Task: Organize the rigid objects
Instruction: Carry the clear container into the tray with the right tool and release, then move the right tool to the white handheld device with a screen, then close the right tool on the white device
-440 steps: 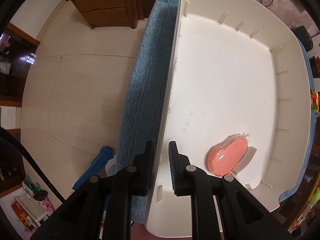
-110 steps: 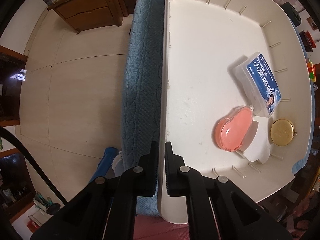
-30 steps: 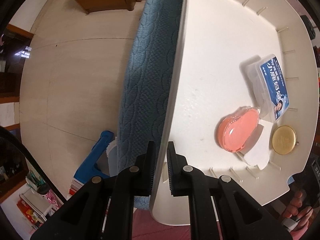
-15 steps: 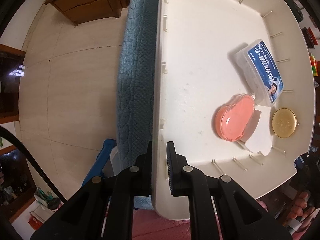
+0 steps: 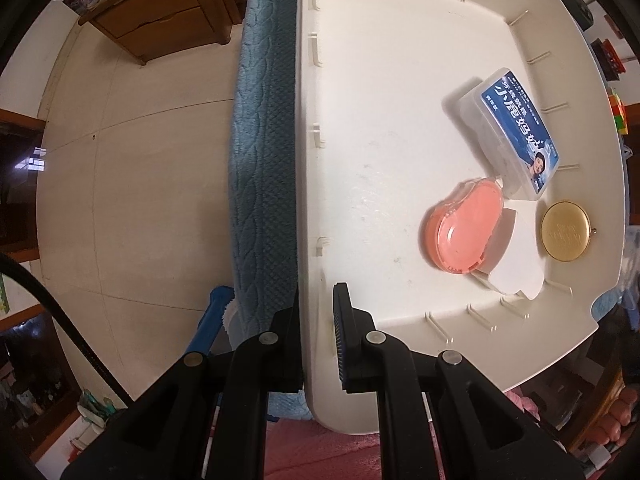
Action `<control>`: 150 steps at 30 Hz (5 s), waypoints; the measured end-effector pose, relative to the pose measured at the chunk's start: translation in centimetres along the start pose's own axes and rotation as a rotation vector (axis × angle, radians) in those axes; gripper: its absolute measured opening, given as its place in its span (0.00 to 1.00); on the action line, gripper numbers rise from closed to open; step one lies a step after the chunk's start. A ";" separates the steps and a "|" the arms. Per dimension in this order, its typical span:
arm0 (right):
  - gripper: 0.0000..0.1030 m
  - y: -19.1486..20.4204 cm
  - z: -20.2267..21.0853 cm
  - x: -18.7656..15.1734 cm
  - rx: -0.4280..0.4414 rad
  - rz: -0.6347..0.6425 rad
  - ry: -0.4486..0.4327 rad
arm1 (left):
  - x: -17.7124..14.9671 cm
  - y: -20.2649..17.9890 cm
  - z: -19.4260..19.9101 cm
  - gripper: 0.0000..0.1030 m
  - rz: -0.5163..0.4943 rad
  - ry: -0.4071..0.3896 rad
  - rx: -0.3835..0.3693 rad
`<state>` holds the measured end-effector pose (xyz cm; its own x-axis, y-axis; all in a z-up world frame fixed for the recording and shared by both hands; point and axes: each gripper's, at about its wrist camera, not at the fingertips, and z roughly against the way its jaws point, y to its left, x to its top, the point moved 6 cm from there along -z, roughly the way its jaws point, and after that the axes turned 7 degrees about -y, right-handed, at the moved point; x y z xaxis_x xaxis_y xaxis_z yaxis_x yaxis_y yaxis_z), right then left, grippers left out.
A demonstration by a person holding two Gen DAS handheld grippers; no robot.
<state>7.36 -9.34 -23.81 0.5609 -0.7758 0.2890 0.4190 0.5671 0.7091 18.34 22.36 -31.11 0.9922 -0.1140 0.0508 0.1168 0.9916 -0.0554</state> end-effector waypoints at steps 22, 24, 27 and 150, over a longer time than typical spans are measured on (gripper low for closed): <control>0.32 9.8 -3.4 -3.5 0.118 0.398 0.162 | 0.1 1.0 0.1 0.11 -0.011 0.001 -0.021; 0.32 10.4 -3.8 -4.0 0.112 0.432 0.179 | 0.2 1.1 0.1 0.11 -0.009 0.003 -0.021; 0.33 10.9 -4.4 -4.5 0.095 0.469 0.201 | 0.2 1.1 0.1 0.11 -0.005 0.004 -0.023; 0.56 0.8 -13.5 4.2 -0.261 1.200 0.116 | 0.6 2.5 -0.8 0.12 0.175 0.043 0.091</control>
<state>19.66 -8.38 -30.74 0.7433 0.2959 0.6000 -0.2825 0.9518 -0.1195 19.26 24.72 -32.04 0.9982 0.0597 0.0053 -0.0598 0.9977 0.0309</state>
